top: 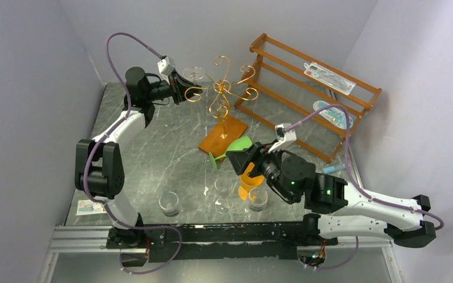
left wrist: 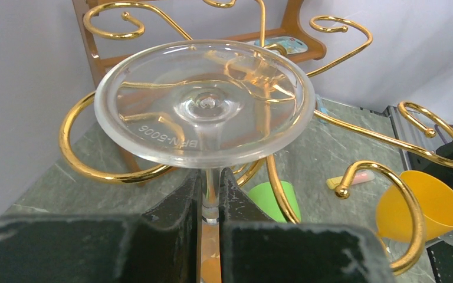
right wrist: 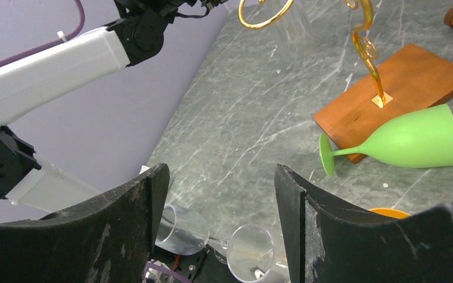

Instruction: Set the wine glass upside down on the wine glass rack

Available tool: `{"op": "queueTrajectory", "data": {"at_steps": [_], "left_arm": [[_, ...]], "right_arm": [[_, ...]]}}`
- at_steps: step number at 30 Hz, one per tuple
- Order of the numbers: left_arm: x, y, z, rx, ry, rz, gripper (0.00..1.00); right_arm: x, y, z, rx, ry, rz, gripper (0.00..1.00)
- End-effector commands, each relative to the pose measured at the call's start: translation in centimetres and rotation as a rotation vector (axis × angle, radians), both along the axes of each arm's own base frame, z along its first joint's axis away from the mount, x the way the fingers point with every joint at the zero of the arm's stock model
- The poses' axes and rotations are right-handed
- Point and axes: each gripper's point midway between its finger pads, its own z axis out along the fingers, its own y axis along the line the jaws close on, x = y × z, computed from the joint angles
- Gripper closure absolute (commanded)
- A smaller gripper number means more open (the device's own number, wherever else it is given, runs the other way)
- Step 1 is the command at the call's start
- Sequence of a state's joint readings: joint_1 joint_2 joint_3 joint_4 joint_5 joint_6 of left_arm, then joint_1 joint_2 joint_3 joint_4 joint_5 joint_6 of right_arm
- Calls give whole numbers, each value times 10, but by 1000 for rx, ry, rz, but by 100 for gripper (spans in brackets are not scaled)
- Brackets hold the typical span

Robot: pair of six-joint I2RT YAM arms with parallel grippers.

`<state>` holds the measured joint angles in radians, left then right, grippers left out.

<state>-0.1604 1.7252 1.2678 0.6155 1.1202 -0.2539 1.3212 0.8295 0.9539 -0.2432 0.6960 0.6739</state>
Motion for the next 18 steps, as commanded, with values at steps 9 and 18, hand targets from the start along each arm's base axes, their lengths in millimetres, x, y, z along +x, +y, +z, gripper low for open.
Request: {"op": "queueTrajectory", "data": {"at_steps": [9,18], "left_arm": [[0,-4,7,-56,-30,-37,95],[13,-9,-1,-70,-16,10,95]], "right_arm": [[-3,11,12,30,-20,42,32],[-4,13,14,38,-26,53,32]]}}
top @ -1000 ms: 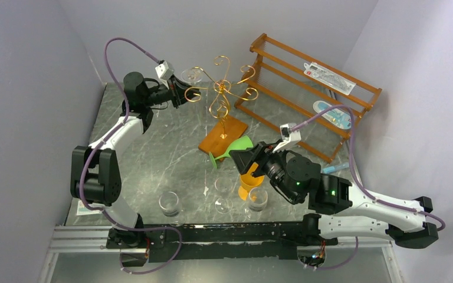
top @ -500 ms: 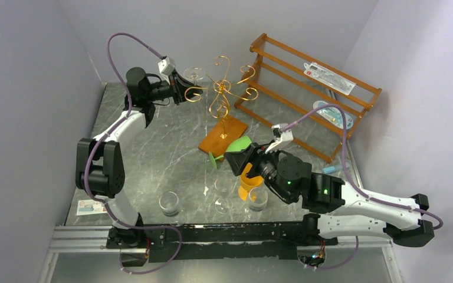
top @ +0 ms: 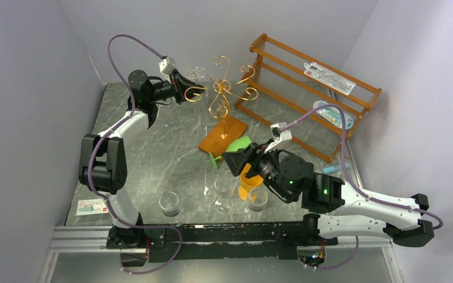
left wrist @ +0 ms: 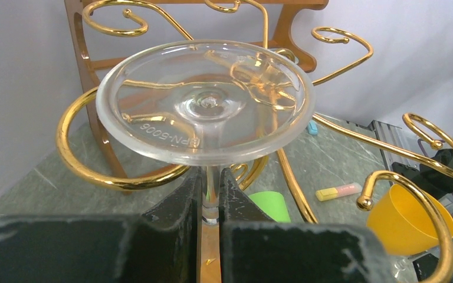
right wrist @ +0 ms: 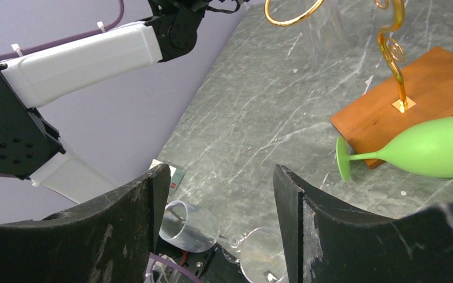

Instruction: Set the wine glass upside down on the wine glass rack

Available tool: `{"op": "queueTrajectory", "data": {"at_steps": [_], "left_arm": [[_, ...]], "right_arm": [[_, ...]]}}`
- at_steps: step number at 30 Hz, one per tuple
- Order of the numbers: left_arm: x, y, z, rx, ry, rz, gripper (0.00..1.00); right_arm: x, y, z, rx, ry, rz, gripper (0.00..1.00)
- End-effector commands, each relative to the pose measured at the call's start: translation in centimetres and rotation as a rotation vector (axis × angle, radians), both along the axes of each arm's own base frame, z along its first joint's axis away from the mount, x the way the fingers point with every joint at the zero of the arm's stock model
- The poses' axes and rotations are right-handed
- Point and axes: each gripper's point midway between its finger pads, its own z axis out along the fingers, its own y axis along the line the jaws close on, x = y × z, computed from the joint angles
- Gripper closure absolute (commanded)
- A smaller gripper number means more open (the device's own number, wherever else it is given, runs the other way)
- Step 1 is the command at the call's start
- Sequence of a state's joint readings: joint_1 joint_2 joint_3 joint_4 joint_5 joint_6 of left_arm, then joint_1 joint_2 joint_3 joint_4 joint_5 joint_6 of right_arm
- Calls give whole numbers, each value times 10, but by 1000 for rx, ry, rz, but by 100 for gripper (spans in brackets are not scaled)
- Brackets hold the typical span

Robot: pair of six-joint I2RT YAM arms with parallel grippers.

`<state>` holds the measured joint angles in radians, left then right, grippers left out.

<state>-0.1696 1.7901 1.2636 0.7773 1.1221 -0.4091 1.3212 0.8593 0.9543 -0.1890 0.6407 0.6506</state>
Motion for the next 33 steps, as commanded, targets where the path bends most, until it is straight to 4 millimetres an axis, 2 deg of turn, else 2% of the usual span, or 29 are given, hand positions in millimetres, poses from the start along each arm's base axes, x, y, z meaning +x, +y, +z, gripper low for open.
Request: {"op": "queueTrajectory", "data": {"at_steps": [1,11,17,26,33], "left_arm": [[10,0,5,-15,-70,48,95],[32,4,3,-1,-52,196,95],[39,11,4,-5,-46,295,95],[39,21,17,-64,-73,387,95],[27,31,30,-111,-174,441,95]], "right_arm": [[0,-2,11,31,-11,-2,32],[0,2,8,29,-8,4,32],[0,4,6,23,-6,7,32],[0,3,7,31,-6,9,32],[-1,1,7,36,-5,9,32]]}}
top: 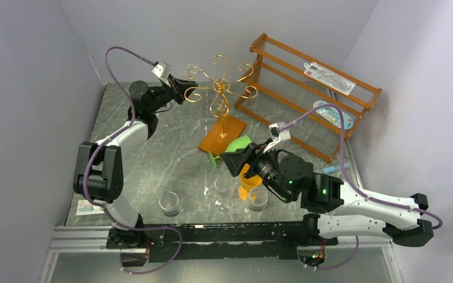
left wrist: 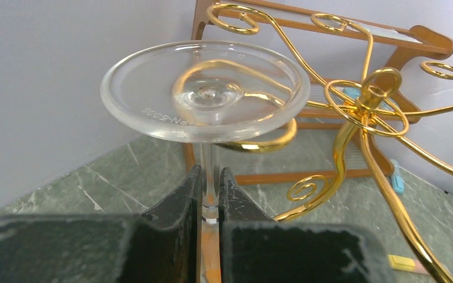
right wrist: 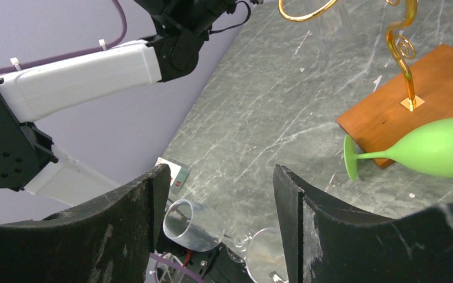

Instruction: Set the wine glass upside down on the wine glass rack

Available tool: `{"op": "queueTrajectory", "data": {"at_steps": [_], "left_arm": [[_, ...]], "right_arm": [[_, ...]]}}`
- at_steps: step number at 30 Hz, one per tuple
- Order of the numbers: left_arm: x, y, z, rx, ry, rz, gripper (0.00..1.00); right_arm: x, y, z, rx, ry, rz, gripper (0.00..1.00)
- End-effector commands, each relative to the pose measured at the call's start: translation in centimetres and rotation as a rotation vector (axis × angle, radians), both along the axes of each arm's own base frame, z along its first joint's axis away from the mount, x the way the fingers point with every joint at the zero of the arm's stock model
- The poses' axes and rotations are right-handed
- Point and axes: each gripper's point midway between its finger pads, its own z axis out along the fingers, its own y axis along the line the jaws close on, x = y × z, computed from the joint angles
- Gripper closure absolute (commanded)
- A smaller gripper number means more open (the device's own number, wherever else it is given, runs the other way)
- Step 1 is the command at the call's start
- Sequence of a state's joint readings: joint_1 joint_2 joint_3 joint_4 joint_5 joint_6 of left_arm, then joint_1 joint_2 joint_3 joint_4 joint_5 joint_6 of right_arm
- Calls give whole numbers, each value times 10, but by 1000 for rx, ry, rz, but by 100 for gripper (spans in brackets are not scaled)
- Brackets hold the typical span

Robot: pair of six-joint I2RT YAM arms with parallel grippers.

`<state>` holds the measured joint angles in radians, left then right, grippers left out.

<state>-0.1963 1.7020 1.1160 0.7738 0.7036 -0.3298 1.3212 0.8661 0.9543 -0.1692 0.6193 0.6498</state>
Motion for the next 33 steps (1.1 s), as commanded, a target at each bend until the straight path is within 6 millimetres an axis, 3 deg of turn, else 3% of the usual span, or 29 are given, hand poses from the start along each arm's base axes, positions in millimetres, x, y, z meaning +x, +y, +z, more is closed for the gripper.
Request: {"op": "queueTrajectory", "data": {"at_steps": [1,8,17,24,33], "left_arm": [[-12,9,40,-39,-213,54,95],[-26,5,39,-29,-263,5,95],[-41,-4,22,-10,-269,-85,94],[-37,-2,7,16,-219,-66,65],[-47,11,20,23,-229,19,40]], "right_arm": [[1,-4,4,23,-2,-13,32],[2,-7,3,26,6,-25,32],[7,-11,5,31,23,-71,31],[8,-15,2,38,36,-88,30],[11,-27,0,27,36,-125,30]]}}
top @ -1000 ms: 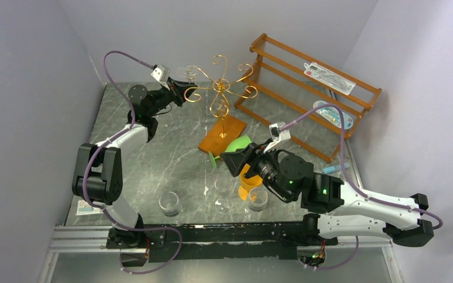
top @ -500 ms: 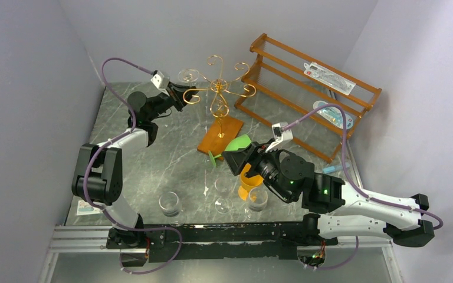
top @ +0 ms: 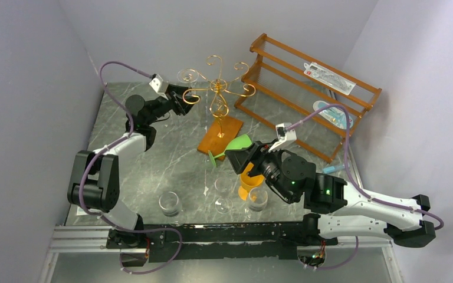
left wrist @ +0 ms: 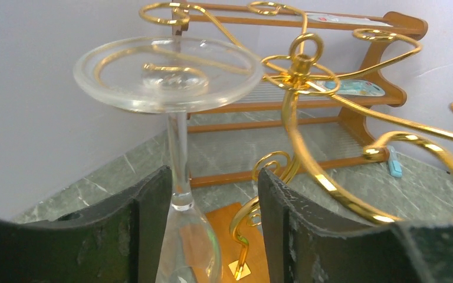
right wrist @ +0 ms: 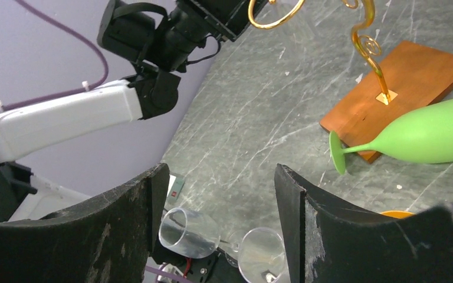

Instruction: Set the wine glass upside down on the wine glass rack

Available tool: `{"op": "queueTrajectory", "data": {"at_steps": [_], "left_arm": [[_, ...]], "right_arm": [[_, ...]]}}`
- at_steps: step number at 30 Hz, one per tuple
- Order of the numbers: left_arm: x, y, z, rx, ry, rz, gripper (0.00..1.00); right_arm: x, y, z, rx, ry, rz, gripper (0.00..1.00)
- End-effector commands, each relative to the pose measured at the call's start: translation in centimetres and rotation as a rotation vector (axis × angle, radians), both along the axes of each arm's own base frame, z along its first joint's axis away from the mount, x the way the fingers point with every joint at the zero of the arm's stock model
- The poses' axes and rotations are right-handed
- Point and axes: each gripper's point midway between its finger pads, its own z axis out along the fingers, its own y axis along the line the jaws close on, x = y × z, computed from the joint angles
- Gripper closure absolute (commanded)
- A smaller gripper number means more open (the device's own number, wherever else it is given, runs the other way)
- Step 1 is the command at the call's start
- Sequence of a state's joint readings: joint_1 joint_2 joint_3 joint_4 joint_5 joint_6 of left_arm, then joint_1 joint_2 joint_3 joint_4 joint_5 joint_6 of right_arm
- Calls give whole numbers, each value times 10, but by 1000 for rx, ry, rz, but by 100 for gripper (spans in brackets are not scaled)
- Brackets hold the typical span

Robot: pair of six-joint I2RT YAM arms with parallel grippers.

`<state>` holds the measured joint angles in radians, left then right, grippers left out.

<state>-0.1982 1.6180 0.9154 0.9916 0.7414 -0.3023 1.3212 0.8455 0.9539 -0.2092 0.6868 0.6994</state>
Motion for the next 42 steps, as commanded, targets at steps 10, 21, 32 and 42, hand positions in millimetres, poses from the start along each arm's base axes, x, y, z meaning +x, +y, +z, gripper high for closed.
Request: {"op": "queueTrajectory", "data": {"at_steps": [10,21,32,42], "left_arm": [[-16,50,-17,76,127,311,31],[-48,91,-33,84,310,522,31],[-112,139,-23,67,736,788,20],[-164,112,-16,87,776,572,20]], "right_arm": [[18,-45,-8,-87,32,-214,25],[27,-57,-5,-153,-9,-274,15],[69,-69,-28,-345,56,-307,9],[120,-81,-93,-294,288,-207,10]]}}
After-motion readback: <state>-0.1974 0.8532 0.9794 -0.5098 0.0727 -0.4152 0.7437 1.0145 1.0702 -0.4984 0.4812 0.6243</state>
